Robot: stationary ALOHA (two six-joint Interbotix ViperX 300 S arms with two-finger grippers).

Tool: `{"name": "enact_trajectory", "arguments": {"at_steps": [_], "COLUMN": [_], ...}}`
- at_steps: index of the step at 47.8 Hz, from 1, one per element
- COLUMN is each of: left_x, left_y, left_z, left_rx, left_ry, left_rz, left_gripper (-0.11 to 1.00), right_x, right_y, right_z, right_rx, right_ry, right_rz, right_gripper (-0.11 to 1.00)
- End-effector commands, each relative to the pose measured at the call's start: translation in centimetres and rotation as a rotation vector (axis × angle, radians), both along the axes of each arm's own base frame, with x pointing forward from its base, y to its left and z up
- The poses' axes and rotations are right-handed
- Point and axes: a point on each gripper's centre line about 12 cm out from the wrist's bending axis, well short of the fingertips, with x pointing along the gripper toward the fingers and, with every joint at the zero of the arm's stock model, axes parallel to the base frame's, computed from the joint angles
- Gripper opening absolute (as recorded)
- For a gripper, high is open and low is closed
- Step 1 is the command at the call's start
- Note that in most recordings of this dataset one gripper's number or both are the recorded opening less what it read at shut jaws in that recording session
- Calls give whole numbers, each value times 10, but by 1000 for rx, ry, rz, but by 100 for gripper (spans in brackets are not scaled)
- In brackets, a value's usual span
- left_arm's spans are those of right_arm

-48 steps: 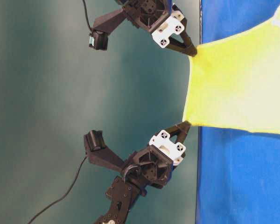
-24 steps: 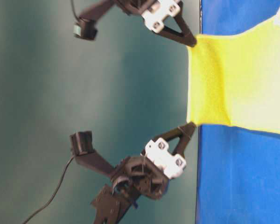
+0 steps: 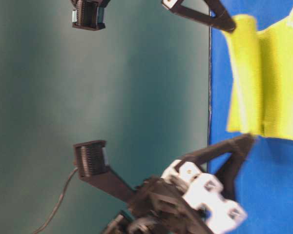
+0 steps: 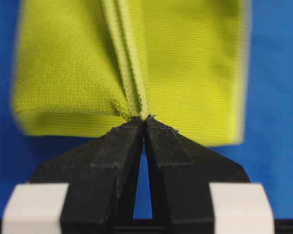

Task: Fold the yellow towel.
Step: 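Fold the top edge down over the bottom half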

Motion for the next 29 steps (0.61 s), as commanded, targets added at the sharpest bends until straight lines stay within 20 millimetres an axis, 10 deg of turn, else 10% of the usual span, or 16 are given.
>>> {"name": "enact_trajectory", "arguments": {"at_steps": [1,29], "left_x": [4,11], "left_y": [-16,-36], "left_z": [1,-26], "left_rx": [-11,-16], "left_ry": [-12,3], "left_rz": [-30,-73], "left_gripper": [3,3], "right_x": [4,15], "right_y": [9,31], "right_z": [-1,-30], "right_rx": [5,66], "right_ry": [5,42], "right_rz": [24,54], "right_gripper": [5,5]}}
